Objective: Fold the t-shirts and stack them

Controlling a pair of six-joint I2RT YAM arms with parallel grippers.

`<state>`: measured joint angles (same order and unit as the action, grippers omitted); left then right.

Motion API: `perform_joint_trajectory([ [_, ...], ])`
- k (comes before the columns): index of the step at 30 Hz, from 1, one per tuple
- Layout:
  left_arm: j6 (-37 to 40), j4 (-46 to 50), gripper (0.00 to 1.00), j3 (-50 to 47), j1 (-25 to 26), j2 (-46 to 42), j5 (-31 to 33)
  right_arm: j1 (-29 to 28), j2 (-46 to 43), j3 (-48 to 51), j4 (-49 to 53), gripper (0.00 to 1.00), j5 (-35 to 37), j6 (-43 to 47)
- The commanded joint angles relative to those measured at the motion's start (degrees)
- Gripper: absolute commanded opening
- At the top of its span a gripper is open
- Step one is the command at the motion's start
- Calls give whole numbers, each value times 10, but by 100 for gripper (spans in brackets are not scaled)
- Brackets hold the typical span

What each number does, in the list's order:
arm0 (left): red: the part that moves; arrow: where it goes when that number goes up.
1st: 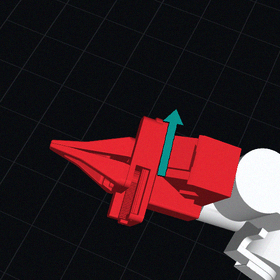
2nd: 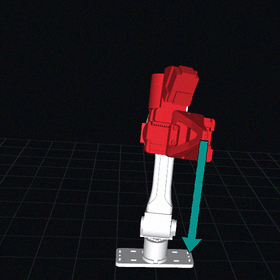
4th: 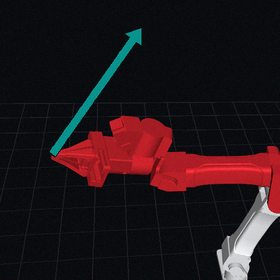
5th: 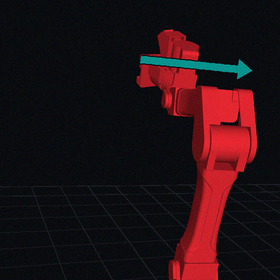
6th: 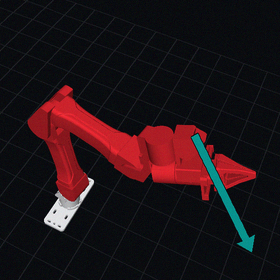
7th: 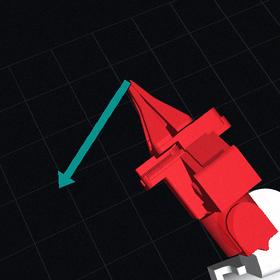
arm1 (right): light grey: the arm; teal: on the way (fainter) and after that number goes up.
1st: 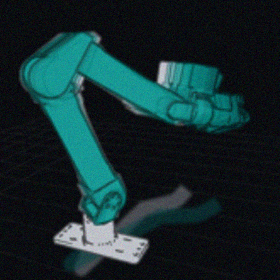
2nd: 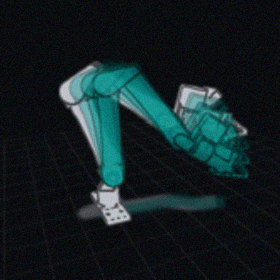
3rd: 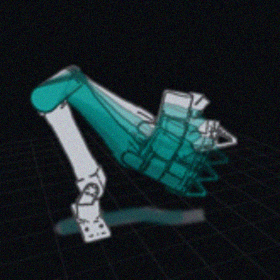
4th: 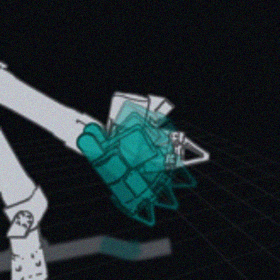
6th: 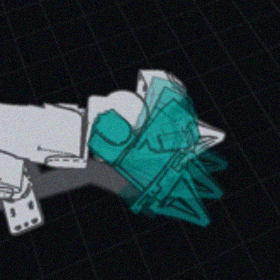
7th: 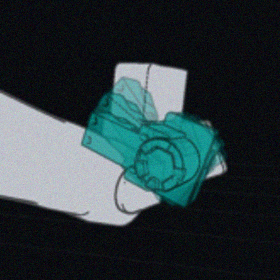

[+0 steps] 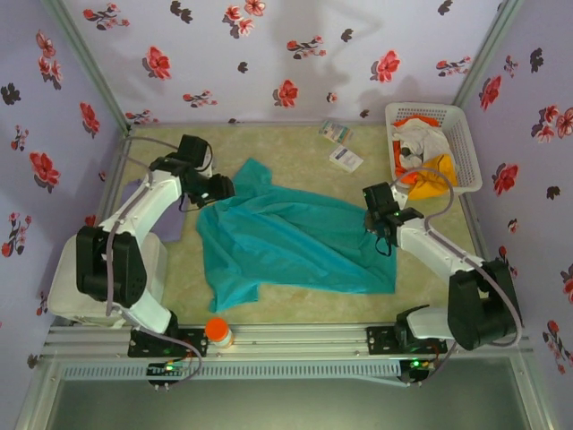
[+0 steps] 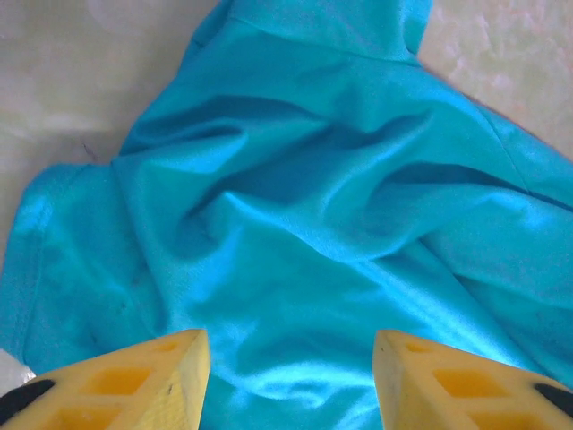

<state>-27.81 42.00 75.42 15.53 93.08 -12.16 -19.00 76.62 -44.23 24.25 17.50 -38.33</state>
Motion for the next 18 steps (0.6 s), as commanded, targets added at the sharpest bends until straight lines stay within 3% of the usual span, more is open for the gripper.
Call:
perform_joint_trajectory([
  [1, 25, -23, 50, 27, -20, 27, 8, 19, 36, -19, -46, 30, -52, 30],
  [9, 59, -63, 56, 152, -21, 160, 60, 22, 114, -39, -104, 37, -103, 49],
  [13, 84, -44, 56, 275, -20, 274, 61, 23, 125, -44, -118, 31, -104, 58],
  [18, 119, 17, 57, 449, -21, 420, 63, 25, 123, -58, -112, 16, -93, 75],
])
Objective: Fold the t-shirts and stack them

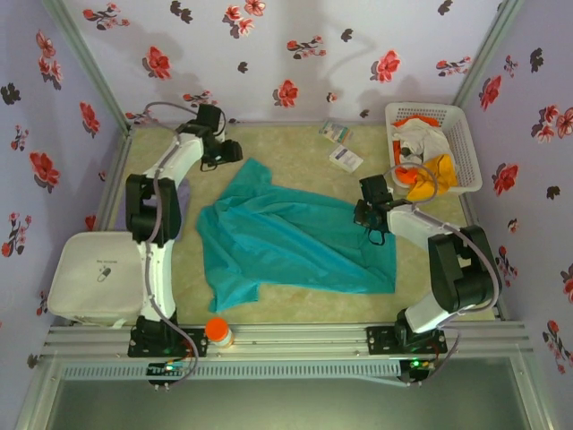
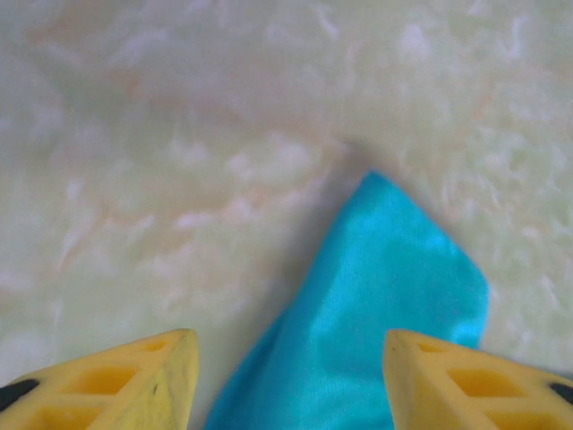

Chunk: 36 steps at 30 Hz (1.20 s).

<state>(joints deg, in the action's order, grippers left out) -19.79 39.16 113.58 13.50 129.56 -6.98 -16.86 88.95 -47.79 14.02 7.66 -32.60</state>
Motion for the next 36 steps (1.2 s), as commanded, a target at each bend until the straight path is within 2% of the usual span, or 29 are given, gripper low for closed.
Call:
perform_joint_trajectory([
  [1, 43, 63, 56, 103, 0, 84, 8, 3, -2, -26, -5, 12, 8, 23],
  [4, 57, 99, 56, 176, 2, 141, 1, 4, -16, -29, -1, 0, 12, 35],
  [14, 51, 61, 54, 155, 16, 156, -55, 5, -32, -49, 7, 0, 16, 52],
  [17, 33, 44, 51, 135, 20, 153, -72, 5, -35, -57, 12, 0, 19, 53],
  [24, 16, 6, 26, 100, 35, 137, -83, 11, -40, -76, 19, 0, 38, 49],
  [30, 23, -11, 1, 67, 44, 105, -79, 21, -44, -98, 24, 0, 32, 51],
  [36, 40, 15, 0, 52, 37, 40, -13, 29, -44, -119, 23, 0, 37, 53],
])
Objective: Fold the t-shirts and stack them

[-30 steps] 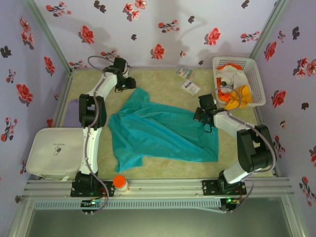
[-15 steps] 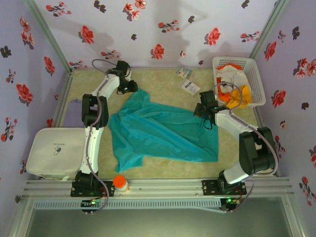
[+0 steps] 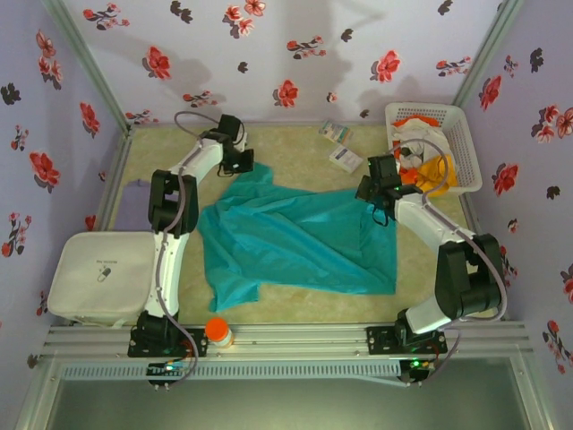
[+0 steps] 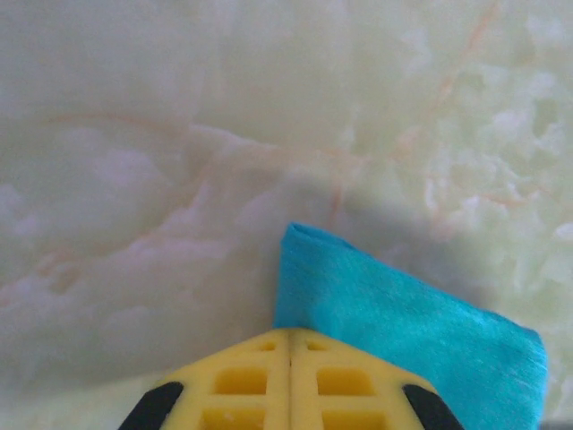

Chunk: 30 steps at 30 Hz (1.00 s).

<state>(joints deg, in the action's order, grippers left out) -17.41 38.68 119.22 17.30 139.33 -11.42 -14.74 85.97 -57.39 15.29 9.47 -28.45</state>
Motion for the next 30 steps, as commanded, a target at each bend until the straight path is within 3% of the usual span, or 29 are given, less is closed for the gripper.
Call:
perform_joint_trajectory([
  [1, 16, 30, 0, -2, -5, -70, 51, 9, -14, -29, 12, 0, 17, 11],
  [9, 13, 66, 0, -26, -54, -166, 162, 29, 11, -72, 19, 0, 8, 11],
  [13, 1, 58, 0, -28, -66, -170, 157, 40, 29, -89, 10, 0, -22, 36],
  [16, 10, 43, 0, -17, -64, -144, 99, 47, 28, -82, -9, 0, -28, 37],
  [21, 44, 39, 43, 10, -40, -89, 38, 59, 38, -87, 4, 0, -46, 36],
  [25, 58, 45, 53, 27, -24, -51, 3, 65, 42, -84, 4, 0, -70, 36],
  [30, 52, 65, 54, 40, -17, -12, -18, 65, 40, -78, 0, 0, -76, 36],
])
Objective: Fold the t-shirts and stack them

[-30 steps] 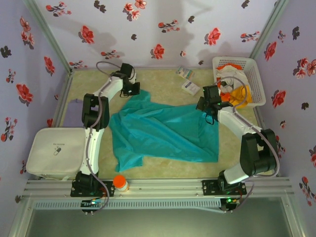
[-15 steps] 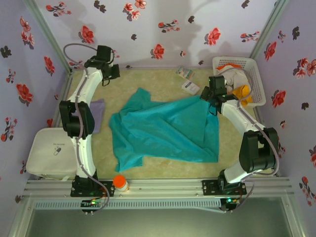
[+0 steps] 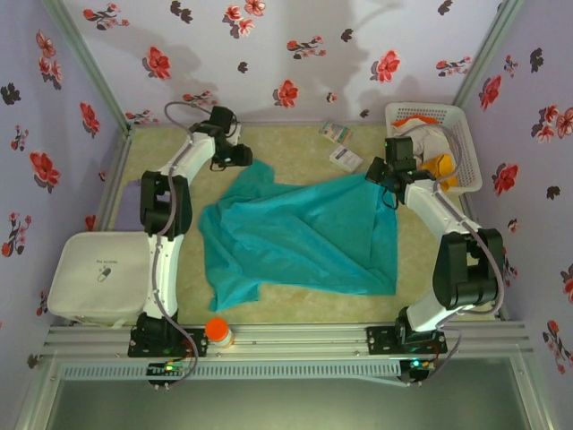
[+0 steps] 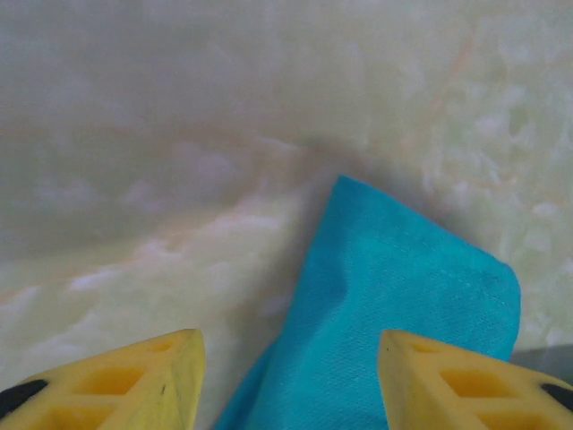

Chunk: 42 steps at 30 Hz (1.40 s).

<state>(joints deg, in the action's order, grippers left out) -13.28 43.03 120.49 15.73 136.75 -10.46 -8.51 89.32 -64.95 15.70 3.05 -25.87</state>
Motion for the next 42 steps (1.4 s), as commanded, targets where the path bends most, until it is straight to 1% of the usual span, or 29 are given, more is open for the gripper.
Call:
perform_joint_trajectory([
  [1, 11, 24, 55, 28, 0, 21, -29, 3, 8, -2, -5, 0, -14, 10],
  [5, 13, 27, 52, 34, 5, 43, -25, 3, 16, -6, -7, 0, -21, 11],
  [6, 11, 25, 50, 34, 5, 46, -25, 3, 18, -8, -7, 0, -21, 10],
  [7, 9, 24, 45, 35, 4, 48, -23, 3, 20, -10, -7, 0, -21, 10],
  [9, 6, 19, 27, 33, 5, 47, -15, 3, 22, -12, -9, 0, -18, 9],
  [10, 3, 19, 16, 33, 4, 45, -2, 3, 23, -14, -9, 0, -16, 8],
  [12, -3, 21, 0, 28, 1, 35, 31, 3, 25, -20, -9, 0, -15, 7],
  [13, -9, 20, 0, 21, -4, 24, 47, 4, 27, -24, -6, 0, -14, 7],
  [17, -33, -15, 0, -34, -28, -34, 75, 8, 37, -38, 5, 0, -14, 12],
  [19, -38, -12, 0, -46, -38, -59, 100, 10, 43, -44, 6, 0, -15, 13],
  [24, -46, -36, 0, -78, -57, -99, 114, 16, 66, -68, 15, 0, -19, 9],
  [31, -34, -84, 0, -78, -63, -93, 122, 24, 116, -127, 34, 0, -22, 8],
  [36, -19, -90, 0, -32, -62, -60, 130, 26, 155, -169, 57, 4, -18, 9],
  [38, -19, -89, 0, -14, -62, -44, 138, 27, 170, -183, 58, 9, -16, 9],
  [39, -19, -82, 7, -3, -63, -36, 140, 27, 178, -193, 66, 18, -16, 11],
  [40, -21, -70, 16, 8, -63, -31, 144, 27, 185, -204, 77, 35, -17, 13],
  [42, -27, -48, 28, 18, -63, -31, 152, 27, 182, -206, 84, 59, -27, 15],
])
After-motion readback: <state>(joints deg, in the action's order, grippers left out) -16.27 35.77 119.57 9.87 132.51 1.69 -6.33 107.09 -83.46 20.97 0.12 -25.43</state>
